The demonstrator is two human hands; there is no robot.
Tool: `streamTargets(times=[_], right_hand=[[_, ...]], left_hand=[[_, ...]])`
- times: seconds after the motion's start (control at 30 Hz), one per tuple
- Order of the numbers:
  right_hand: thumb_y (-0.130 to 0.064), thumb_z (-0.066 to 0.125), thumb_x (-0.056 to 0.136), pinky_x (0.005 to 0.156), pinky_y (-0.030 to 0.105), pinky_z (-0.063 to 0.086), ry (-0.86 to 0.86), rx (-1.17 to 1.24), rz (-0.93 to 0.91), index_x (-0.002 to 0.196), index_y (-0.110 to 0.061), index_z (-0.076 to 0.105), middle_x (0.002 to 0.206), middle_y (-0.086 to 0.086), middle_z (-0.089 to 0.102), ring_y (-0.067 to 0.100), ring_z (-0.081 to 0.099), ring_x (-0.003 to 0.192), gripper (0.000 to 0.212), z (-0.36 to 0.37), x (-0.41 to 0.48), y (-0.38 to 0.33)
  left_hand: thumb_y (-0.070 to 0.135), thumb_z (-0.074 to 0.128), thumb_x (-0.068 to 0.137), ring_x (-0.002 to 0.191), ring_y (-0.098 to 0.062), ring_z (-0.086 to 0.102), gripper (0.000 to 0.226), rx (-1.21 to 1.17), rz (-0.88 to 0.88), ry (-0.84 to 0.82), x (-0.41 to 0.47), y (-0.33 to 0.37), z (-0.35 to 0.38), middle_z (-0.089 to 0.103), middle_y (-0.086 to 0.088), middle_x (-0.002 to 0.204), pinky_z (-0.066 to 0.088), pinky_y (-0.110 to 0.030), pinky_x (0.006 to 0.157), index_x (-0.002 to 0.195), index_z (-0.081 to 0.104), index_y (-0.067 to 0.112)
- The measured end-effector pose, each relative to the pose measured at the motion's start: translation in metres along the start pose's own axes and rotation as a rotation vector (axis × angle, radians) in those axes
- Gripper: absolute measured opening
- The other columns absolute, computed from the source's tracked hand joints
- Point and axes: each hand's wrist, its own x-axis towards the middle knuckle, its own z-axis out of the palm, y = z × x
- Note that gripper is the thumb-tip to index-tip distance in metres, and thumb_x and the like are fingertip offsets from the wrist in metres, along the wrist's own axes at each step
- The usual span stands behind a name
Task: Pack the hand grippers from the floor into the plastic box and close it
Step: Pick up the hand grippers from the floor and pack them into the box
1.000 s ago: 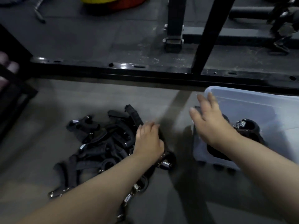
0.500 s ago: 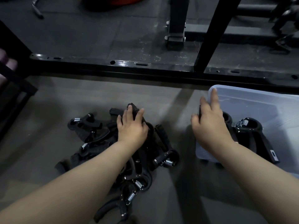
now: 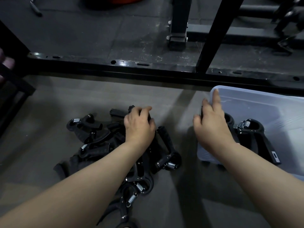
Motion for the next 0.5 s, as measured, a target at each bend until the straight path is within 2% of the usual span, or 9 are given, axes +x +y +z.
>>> streamTargets(times=[0.1, 0.17, 0.23, 0.3, 0.4, 0.5], right_hand=[[-0.021, 0.043, 0.097, 0.115, 0.039, 0.025, 0.001, 0.008, -0.003, 0.149, -0.004, 0.031, 0.163, -0.001, -0.015, 0.028, 0.017, 0.146, 0.056, 0.0, 0.0, 0.0], [-0.021, 0.042, 0.097, 0.114, 0.038, 0.025, 0.001, 0.008, -0.003, 0.148, -0.004, 0.031, 0.163, 0.0, -0.015, 0.029, 0.018, 0.146, 0.055, 0.0, 0.0, 0.0], [-0.02, 0.041, 0.098, 0.113, 0.038, 0.025, -0.003, 0.001, -0.001, 0.148, -0.002, 0.03, 0.163, 0.002, -0.014, 0.03, 0.019, 0.145, 0.055, 0.0, 0.0, 0.0], [-0.021, 0.04, 0.098, 0.114, 0.038, 0.025, -0.006, -0.001, 0.001, 0.148, -0.001, 0.03, 0.163, 0.002, -0.015, 0.03, 0.018, 0.145, 0.055, 0.0, 0.001, 0.0], [-0.023, 0.041, 0.097, 0.115, 0.038, 0.025, -0.007, 0.018, 0.0, 0.149, -0.002, 0.029, 0.163, -0.001, -0.016, 0.028, 0.015, 0.147, 0.057, 0.001, 0.0, 0.001], [-0.024, 0.042, 0.097, 0.115, 0.038, 0.026, -0.009, 0.031, 0.007, 0.15, -0.004, 0.028, 0.162, -0.004, -0.017, 0.026, 0.015, 0.147, 0.059, 0.0, 0.0, 0.001]], left_hand=[[0.032, 0.056, 0.092, 0.106, -0.028, 0.055, 0.034, -0.009, 0.008, -0.04, 0.005, 0.008, -0.005, 0.049, -0.006, 0.123, 0.03, -0.041, 0.105, 0.125, 0.059, 0.024], [0.03, 0.058, 0.091, 0.086, -0.031, 0.06, 0.022, 0.046, 0.076, -0.016, 0.004, 0.012, -0.004, 0.056, -0.008, 0.11, 0.041, -0.042, 0.09, 0.108, 0.067, 0.019], [0.027, 0.055, 0.086, 0.07, -0.036, 0.06, 0.021, 0.145, 0.114, -0.021, 0.004, 0.012, 0.0, 0.061, -0.011, 0.096, 0.046, -0.041, 0.075, 0.097, 0.067, 0.013], [0.026, 0.049, 0.087, 0.077, -0.038, 0.062, 0.027, 0.207, 0.108, -0.104, 0.008, 0.016, -0.003, 0.063, -0.012, 0.098, 0.045, -0.042, 0.078, 0.104, 0.064, 0.011], [0.028, 0.046, 0.096, 0.099, -0.04, 0.059, 0.028, 0.191, 0.044, -0.296, 0.017, 0.024, -0.013, 0.057, -0.01, 0.119, 0.042, -0.041, 0.092, 0.12, 0.056, 0.017], [0.034, 0.046, 0.098, 0.105, -0.039, 0.058, 0.026, 0.118, -0.015, -0.392, 0.024, 0.026, -0.024, 0.055, -0.007, 0.121, 0.047, -0.042, 0.092, 0.12, 0.056, 0.023]])
